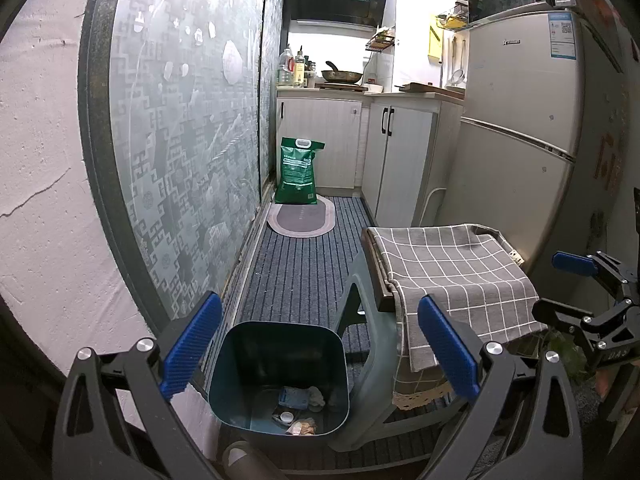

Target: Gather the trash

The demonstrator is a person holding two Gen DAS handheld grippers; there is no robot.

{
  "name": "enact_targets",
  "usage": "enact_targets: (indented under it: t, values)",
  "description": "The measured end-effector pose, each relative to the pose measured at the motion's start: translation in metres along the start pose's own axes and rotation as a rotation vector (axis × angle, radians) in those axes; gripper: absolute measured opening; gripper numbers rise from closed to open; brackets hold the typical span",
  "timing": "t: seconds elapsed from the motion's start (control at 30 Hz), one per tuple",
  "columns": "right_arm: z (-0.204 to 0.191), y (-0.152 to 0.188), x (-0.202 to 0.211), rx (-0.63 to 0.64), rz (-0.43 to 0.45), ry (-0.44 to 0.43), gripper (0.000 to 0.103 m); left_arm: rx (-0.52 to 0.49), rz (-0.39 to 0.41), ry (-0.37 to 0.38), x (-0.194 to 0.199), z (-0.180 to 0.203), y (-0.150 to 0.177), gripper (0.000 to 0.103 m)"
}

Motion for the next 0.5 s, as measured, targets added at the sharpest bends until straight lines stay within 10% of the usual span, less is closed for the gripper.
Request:
enact_targets:
  t: [0.5]
  values:
    - [0.0001,-0.0001,-0.0002,-0.001,0.000,0.000,0.100,0.002,-0.012,-0.011,-0.0019,-0.0004,-0.0007,0.100]
Point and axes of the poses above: each gripper's, at about its wrist camera, not at the fingertips, and x roughly against the way its jaws point, z to its right, y to its underside, the point moved 2 cm from there along -x, roughly the way its jaws point, and after that the axes turned 13 degrees about y, right-handed, at the moved point
